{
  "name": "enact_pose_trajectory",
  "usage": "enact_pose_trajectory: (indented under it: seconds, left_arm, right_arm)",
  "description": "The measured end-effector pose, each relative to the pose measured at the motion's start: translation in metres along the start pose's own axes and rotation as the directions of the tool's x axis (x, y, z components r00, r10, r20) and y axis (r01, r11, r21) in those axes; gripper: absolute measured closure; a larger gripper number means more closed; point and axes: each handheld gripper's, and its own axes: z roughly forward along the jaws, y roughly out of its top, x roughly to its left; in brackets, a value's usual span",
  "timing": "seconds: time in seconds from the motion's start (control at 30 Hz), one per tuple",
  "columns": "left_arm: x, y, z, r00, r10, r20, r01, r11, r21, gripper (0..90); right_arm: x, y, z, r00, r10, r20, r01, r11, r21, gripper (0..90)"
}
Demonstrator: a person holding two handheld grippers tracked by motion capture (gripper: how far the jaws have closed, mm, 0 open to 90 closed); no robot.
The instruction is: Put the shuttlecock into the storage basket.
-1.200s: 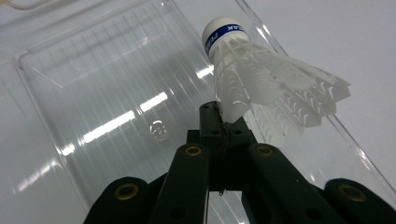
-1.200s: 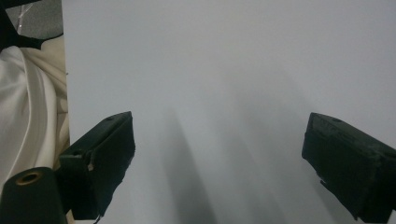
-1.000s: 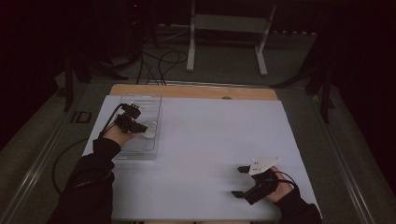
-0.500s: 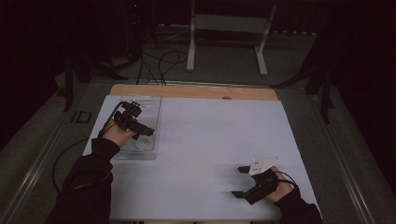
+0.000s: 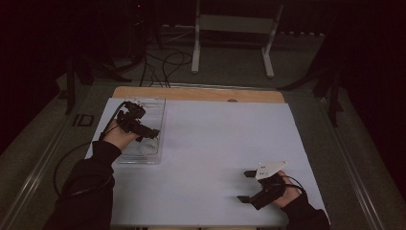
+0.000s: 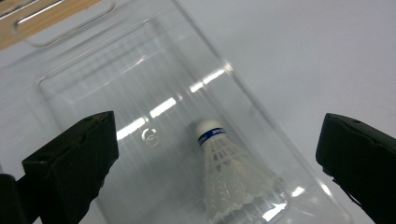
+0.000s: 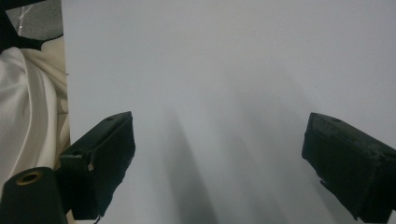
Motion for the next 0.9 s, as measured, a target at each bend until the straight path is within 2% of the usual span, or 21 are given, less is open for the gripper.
enact_pose_trajectory:
  seconds: [0.07, 0.2, 0.4, 0.53, 0.67, 0.77, 0.87, 0.9]
  left_arm:
    - [-0.004, 0.001, -0.002, 0.9996, 0.028, 0.005, -0.028, 0.9996, -0.007, 0.0]
    - [-0.01, 0.002, -0.003, 0.9983, 0.055, 0.02, -0.054, 0.9984, -0.014, 0.0]
    - [-0.024, 0.006, -0.005, 0.9934, 0.112, 0.026, -0.111, 0.9935, -0.024, 0.0]
    - [-0.029, 0.008, -0.005, 0.9919, 0.122, 0.035, -0.121, 0.9921, -0.036, 0.0]
    - [-0.033, 0.01, -0.006, 0.9906, 0.122, 0.062, -0.119, 0.9918, -0.047, 0.0]
    - [-0.037, 0.011, -0.007, 0.9872, 0.13, 0.092, -0.124, 0.9898, -0.069, 0.0]
    - [-0.039, 0.012, -0.007, 0.9842, 0.147, 0.099, -0.139, 0.9871, -0.079, 0.0]
    - [-0.043, 0.012, -0.007, 0.9823, 0.149, 0.113, -0.14, 0.9865, -0.085, 0.0]
  right_arm:
    - [0.0, 0.0, 0.0, 1.0, 0.001, -0.002, -0.001, 1.0, -0.004, 9.5]
    - [0.0, 0.0, 0.0, 1.0, 0.003, -0.001, -0.003, 1.0, -0.006, 9.5]
    - [-0.001, 0.0, -0.001, 1.0, 0.002, -0.001, -0.002, 1.0, -0.008, 9.5]
    - [0.0, 0.0, -0.001, 1.0, 0.003, -0.001, -0.003, 1.0, -0.007, 9.5]
    - [-0.001, 0.0, -0.001, 1.0, 0.008, -0.002, -0.008, 0.9999, -0.01, 9.5]
    - [-0.001, 0.0, -0.001, 1.0, 0.008, 0.001, -0.008, 0.9999, -0.009, 9.4]
    - [-0.001, 0.0, -0.001, 1.0, 0.007, 0.002, -0.007, 0.9999, -0.008, 9.5]
    - [-0.001, 0.0, -0.001, 1.0, 0.007, -0.001, -0.007, 0.9999, -0.01, 9.5]
